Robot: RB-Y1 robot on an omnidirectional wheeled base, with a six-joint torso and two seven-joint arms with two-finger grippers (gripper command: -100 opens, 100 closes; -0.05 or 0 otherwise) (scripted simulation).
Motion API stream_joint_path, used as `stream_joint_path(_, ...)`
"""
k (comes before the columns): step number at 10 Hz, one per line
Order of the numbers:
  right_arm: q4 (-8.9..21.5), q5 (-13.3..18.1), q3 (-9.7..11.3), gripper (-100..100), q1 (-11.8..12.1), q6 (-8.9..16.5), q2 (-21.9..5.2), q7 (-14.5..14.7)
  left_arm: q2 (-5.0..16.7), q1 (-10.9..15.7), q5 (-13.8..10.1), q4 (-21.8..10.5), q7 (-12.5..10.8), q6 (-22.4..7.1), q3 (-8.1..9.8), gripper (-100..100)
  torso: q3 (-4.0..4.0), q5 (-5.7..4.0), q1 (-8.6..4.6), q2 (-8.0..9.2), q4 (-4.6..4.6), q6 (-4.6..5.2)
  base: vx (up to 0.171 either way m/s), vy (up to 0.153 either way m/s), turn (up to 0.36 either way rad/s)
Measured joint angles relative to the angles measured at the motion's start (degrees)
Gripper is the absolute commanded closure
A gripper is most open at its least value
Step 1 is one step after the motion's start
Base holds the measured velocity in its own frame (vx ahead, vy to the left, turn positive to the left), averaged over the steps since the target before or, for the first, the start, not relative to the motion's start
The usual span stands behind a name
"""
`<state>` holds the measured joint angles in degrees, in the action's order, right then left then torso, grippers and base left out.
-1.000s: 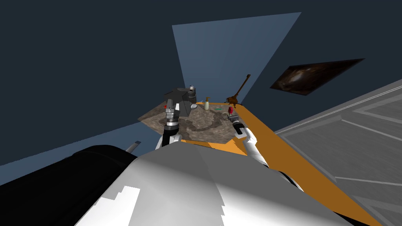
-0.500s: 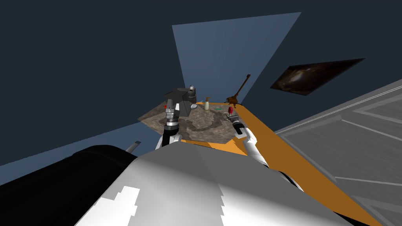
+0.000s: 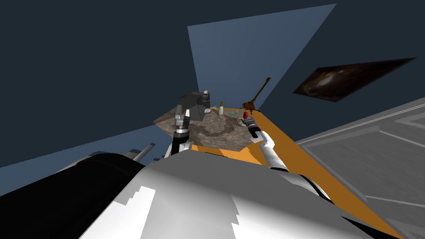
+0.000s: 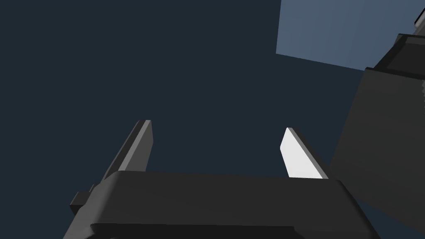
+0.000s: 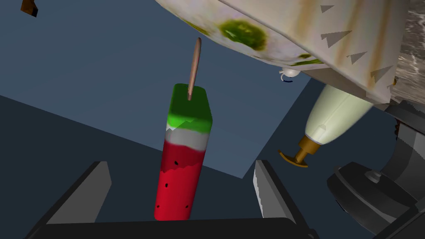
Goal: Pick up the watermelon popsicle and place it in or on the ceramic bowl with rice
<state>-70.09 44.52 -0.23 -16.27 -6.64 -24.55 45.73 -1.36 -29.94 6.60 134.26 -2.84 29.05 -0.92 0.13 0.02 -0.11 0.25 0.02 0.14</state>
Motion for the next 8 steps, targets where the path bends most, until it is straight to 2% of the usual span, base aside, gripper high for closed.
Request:
stream_joint_path(2, 1.30, -0.39, 0.75, -100, -2.05, 1.38, -1.81, -1.49, 0.00, 0.00, 0.00, 0.00, 0.00, 0.00, 0.00, 0, -0.04, 0.00, 0.00, -0.08, -0.02, -0.01, -0.074, -0.001, 0.095)
stream_joint_path(4, 1.07, -1.14, 2.52, -100, -3.43, 3.85, -4.46, -3.81, 0.00, 0.00, 0.00, 0.00, 0.00, 0.00, 0.00, 0, -0.03, 0.00, 0.00, -0.05, -0.01, 0.01, -0.051, -0.001, 0.046)
stream_joint_path(5, 1.06, -1.18, 2.62, 0, -3.51, 4.15, -4.59, -4.08, 0.00, -0.01, 0.00, 0.00, 0.00, 0.00, 0.00, 0, -0.09, -0.01, 0.00, -0.17, -0.04, 0.02, -0.006, 0.000, -0.003)
stream_joint_path(8, 1.06, -1.18, 2.61, 0, -3.50, 4.12, -4.58, -4.05, 0.00, -0.01, 0.00, 0.00, 0.00, 0.00, 0.00, 0, -0.19, -0.01, 0.00, -0.32, -0.08, 0.02, 0.000, 0.000, 0.000)
